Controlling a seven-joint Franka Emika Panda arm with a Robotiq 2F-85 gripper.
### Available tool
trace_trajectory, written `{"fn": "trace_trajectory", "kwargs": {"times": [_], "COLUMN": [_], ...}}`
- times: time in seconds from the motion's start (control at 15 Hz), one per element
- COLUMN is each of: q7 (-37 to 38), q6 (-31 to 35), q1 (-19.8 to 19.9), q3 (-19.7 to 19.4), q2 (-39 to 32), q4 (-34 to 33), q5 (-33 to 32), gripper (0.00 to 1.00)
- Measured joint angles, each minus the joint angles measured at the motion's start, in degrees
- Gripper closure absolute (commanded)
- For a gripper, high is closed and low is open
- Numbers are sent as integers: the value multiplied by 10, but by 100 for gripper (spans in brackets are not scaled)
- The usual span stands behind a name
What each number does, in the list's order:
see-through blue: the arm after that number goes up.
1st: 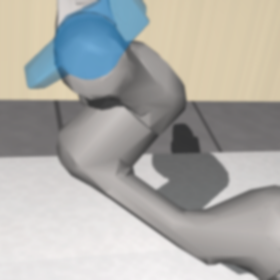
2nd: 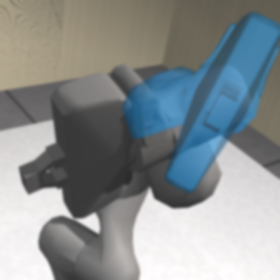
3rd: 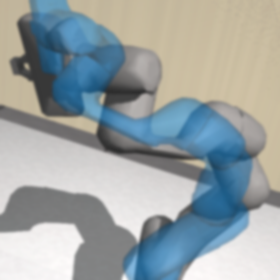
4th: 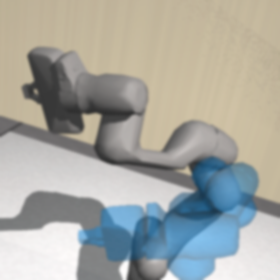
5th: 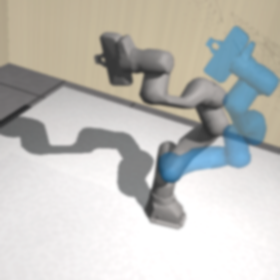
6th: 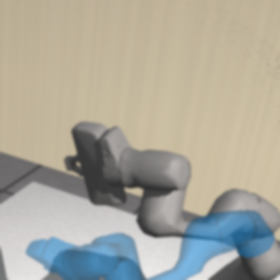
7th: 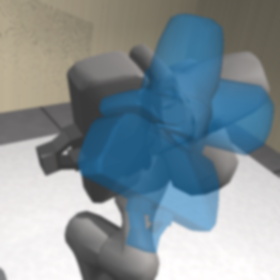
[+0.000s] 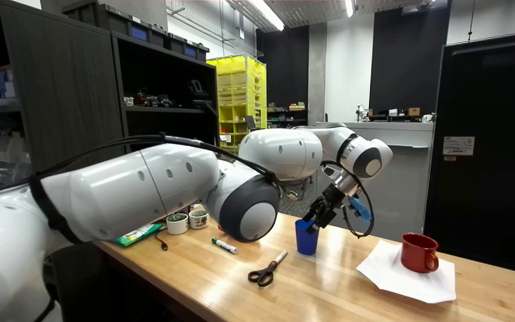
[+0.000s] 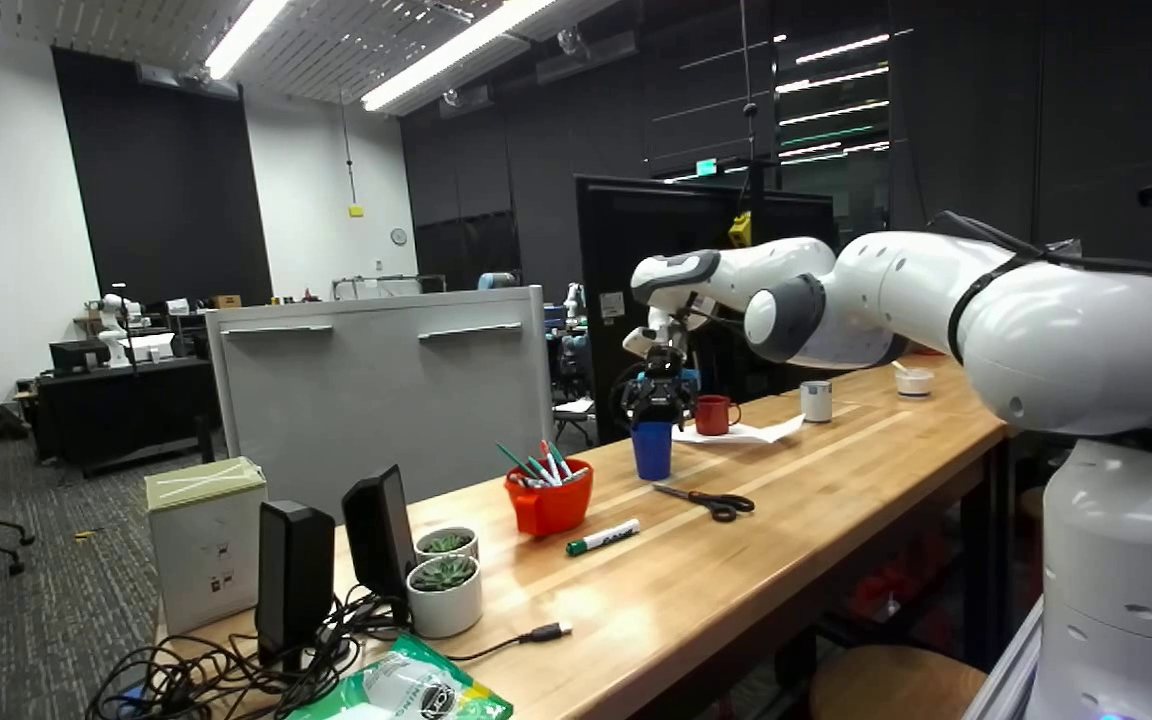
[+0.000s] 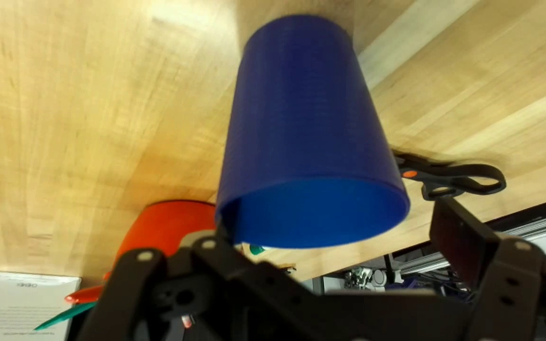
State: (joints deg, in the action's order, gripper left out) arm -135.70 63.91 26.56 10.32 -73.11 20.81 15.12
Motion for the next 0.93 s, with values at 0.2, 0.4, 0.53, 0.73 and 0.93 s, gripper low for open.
{"fn": "trace_trajectory", "kwargs": {"times": [0.2,0.4,0.53,0.73,0.93], "q7": [0,0,0,0,1], "q6": [18,30,32,32,48], "q1": [-14,-28,-38,-49,-61], "q3": [-12,-27,-36,-48,-61], "q2": [6,16,22,31,40], "q4": [-1,-1,-2,-2,-3], "q5": [-25,-52,-66,-83,-101], "gripper": [0,0,0,0,0]}}
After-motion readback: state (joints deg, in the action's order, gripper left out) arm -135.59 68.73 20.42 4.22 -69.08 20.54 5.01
